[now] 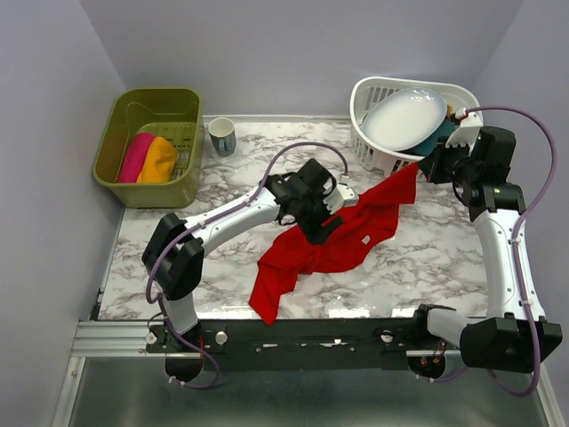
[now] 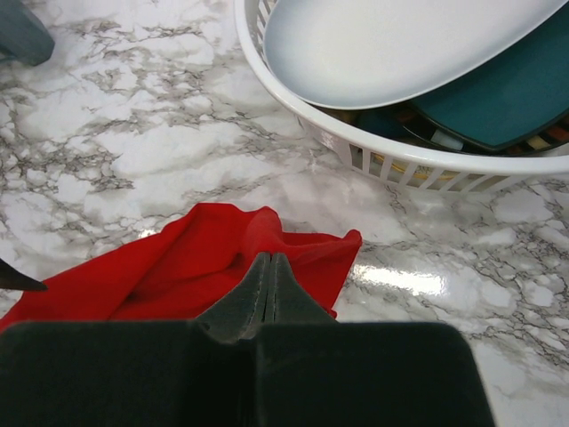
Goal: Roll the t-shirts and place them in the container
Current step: Flatten out the T-shirt at the center of the board.
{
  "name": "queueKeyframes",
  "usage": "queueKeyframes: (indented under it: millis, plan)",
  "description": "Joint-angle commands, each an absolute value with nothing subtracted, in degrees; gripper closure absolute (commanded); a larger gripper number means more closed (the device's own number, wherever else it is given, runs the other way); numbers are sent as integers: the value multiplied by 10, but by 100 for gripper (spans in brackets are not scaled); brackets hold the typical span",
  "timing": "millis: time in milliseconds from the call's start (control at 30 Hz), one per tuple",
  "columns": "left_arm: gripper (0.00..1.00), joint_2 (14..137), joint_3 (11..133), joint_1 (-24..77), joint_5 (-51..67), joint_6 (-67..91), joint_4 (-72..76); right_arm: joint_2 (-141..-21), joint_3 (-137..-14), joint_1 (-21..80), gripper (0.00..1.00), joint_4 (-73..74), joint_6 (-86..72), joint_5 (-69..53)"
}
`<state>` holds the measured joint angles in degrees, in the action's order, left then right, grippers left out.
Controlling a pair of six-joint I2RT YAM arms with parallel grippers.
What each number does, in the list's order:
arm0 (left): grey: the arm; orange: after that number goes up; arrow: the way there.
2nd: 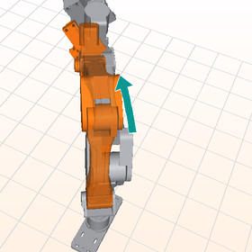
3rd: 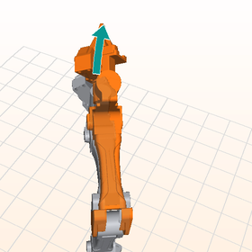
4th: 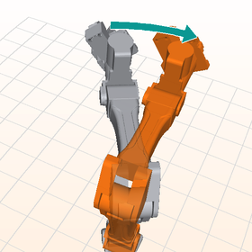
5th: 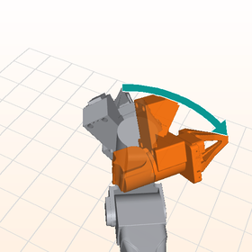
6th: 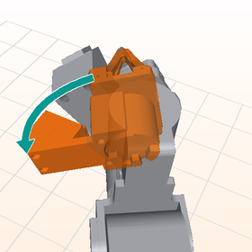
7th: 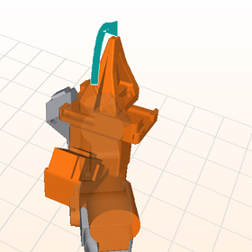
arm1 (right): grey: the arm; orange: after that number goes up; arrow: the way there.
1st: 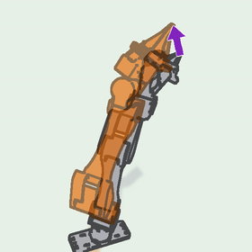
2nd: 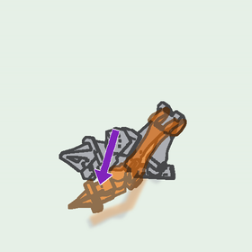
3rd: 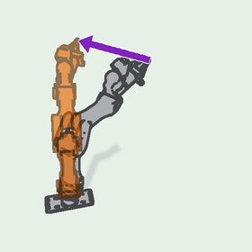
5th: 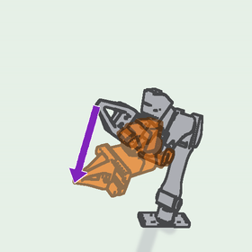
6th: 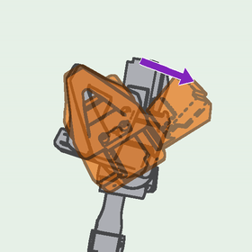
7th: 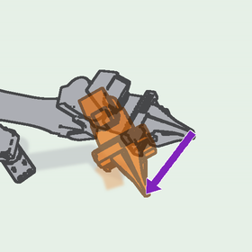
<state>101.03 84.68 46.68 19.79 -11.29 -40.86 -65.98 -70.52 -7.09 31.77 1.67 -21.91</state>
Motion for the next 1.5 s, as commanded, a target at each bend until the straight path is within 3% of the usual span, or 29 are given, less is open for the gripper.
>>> queueKeyframes:
  millis: [0, 233, 467, 800, 900, 1200, 1233, 1467]
  plan:
    - [30, 1046, 861, 499, 54, -55, -380, -651, -697, -74, 100, 302, 24, -209]
    - [34, 1110, 915, 501, 17, -51, -384, -650, -686, -73, 100, 296, 26, -208]
    - [42, 1138, 934, 501, 53, -53, -392, -655, -682, -74, 100, 291, 32, -205]
    - [43, 1146, 932, 503, 87, -55, -405, -669, -682, -73, 100, 278, 29, -207]
    - [49, 1157, 932, 502, 90, -58, -409, -671, -684, -73, 100, 278, 29, -204]
    - [78, 1169, 951, 497, 104, -63, -416, -671, -683, -74, 100, 276, 31, -200]
    - [99, 1169, 952, 496, 104, -63, -418, -671, -683, -74, 99, 275, 32, -200]
    - [100, 1094, 951, 435, 119, -116, -458, -667, -696, -74, 100, 277, 33, -192]
